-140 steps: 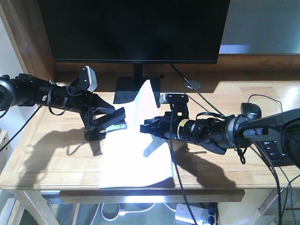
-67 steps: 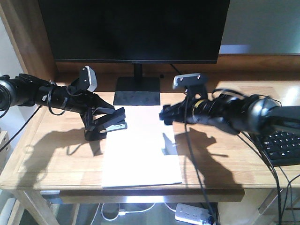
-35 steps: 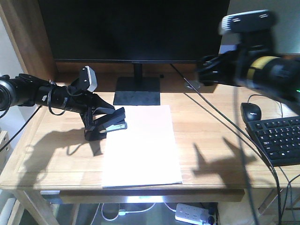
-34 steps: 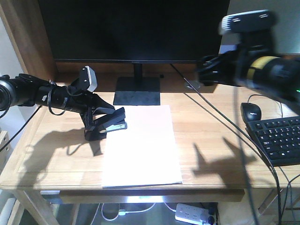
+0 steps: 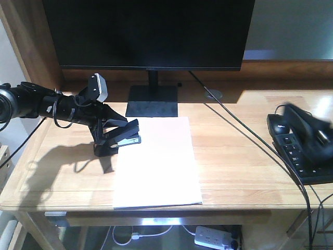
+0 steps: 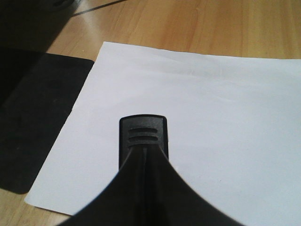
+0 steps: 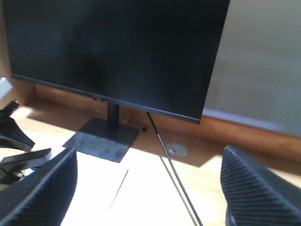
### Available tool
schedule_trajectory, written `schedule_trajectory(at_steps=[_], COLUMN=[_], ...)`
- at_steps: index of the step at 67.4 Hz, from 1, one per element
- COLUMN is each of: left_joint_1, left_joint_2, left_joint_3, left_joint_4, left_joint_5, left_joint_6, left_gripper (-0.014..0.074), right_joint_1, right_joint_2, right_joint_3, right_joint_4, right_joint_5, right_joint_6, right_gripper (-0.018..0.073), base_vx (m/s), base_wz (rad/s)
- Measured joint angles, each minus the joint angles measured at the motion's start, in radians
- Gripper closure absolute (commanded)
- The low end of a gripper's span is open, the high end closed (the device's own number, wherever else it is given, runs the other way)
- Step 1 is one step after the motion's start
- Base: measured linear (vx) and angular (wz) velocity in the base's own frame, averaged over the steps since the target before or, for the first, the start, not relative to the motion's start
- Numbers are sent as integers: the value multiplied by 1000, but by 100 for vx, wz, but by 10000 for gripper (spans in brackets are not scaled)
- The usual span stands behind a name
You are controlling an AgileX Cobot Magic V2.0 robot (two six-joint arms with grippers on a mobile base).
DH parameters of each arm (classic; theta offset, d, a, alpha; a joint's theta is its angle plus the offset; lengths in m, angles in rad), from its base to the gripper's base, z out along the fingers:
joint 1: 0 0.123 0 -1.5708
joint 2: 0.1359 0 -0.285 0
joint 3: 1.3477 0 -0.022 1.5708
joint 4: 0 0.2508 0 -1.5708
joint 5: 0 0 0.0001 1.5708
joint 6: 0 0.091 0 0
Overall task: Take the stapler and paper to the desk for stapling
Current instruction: 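Open the right gripper and lift it away from the paper, then slide the stapler with the left gripper onto the paper's edge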
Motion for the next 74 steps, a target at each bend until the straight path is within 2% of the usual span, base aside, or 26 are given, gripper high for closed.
schedule_trajectory(at_steps=[35, 74], left_joint_1=[0, 0], left_joint_2=[0, 0], left_joint_3=[0, 0], left_joint_4=[0, 0], left_joint_5=[0, 0], left_joint_6=[0, 0], left_gripper=[603, 603], right_joint_1=[0, 0], right_joint_2=[-554, -614], right_joint_3=[327, 346], right_joint_4=[-8, -8], right_joint_5=[-44, -44], right_joint_6=[1, 1], right_gripper=[-21, -21], base_vx=[0, 0], base_wz=[0, 0])
